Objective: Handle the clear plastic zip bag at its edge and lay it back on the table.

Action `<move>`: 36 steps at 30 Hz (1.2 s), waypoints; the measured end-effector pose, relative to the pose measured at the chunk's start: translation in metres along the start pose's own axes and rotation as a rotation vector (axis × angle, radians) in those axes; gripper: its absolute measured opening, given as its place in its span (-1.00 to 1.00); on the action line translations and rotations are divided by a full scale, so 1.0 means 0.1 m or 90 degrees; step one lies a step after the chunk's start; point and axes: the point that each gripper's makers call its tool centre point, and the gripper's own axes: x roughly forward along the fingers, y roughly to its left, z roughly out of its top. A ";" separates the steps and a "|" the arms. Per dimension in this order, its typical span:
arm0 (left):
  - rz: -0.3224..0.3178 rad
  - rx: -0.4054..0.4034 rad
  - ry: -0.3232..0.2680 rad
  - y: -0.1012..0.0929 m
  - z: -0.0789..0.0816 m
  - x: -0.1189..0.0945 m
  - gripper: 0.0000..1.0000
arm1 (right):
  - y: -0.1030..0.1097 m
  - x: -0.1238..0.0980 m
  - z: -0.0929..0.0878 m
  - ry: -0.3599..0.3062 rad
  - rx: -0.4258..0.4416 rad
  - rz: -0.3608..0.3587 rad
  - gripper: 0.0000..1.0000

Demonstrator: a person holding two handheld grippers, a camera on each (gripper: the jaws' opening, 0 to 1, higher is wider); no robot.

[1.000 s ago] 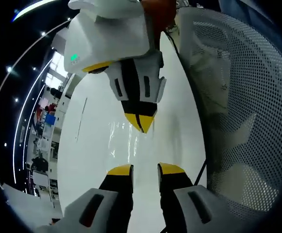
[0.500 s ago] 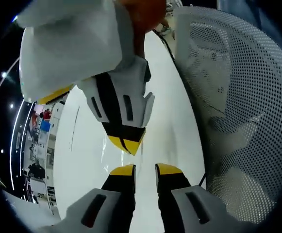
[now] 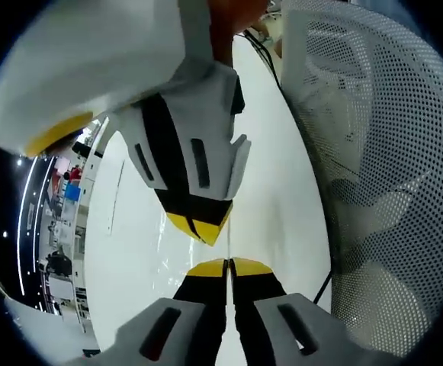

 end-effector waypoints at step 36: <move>-0.029 -0.016 0.006 -0.25 0.04 0.10 -1.00 | -0.70 -0.26 0.33 -0.086 0.054 -0.134 -1.00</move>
